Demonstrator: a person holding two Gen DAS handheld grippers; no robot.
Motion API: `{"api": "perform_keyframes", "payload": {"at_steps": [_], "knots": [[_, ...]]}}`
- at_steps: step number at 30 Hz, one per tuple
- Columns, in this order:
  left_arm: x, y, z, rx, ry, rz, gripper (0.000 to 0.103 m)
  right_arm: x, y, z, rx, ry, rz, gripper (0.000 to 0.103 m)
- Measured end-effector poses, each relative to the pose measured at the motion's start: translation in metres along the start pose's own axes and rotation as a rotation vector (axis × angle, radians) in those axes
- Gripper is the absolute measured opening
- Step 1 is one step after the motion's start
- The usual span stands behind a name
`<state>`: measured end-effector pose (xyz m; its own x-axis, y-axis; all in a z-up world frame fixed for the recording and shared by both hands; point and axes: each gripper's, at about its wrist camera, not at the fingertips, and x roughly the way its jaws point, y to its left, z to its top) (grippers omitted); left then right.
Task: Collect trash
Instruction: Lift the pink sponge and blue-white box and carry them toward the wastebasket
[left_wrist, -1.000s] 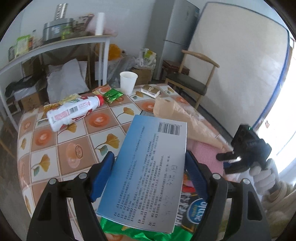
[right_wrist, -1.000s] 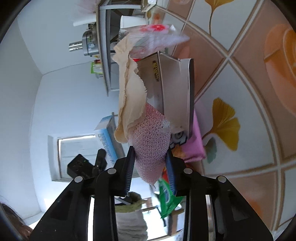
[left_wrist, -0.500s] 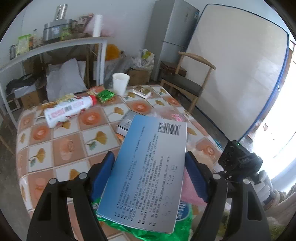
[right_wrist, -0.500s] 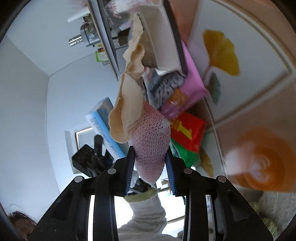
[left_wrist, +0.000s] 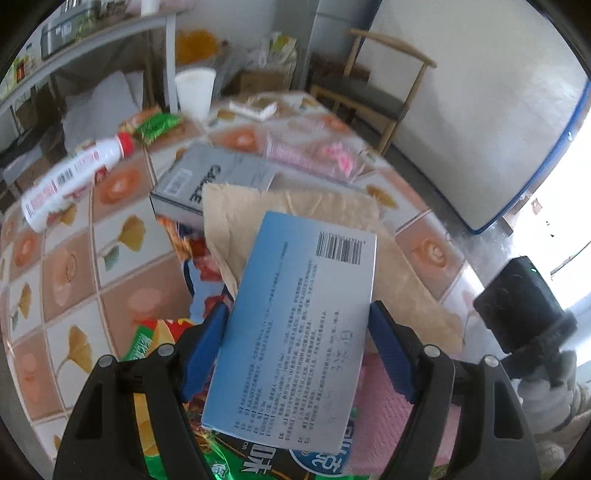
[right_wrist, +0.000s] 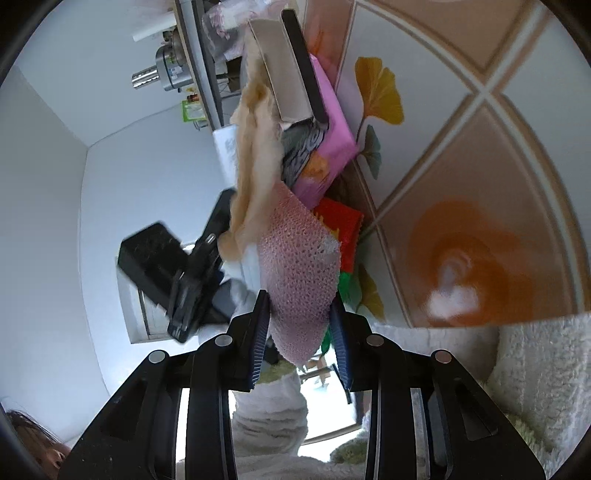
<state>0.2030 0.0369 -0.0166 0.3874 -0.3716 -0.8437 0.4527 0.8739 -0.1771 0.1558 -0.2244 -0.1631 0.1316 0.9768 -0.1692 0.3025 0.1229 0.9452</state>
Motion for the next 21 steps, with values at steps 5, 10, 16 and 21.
{"api": "perform_keyframes", "payload": {"at_steps": [5, 10, 16, 21], "knots": [[-0.002, 0.003, -0.001, -0.028, 0.001, 0.004, 0.075, -0.008, -0.006, -0.008, 0.013, 0.007, -0.001, 0.030], [-0.007, 0.004, -0.004, -0.041, -0.004, 0.013, 0.075, -0.030, -0.018, -0.026, 0.033, -0.011, -0.014, 0.030], [-0.029, 0.005, -0.003, -0.062, -0.071, 0.005, 0.075, -0.054, -0.030, -0.029, 0.088, -0.104, 0.010, 0.030], [-0.062, -0.001, 0.002, -0.065, -0.153, 0.016, 0.075, -0.088, -0.035, -0.032, 0.094, -0.203, 0.032, 0.030]]}}
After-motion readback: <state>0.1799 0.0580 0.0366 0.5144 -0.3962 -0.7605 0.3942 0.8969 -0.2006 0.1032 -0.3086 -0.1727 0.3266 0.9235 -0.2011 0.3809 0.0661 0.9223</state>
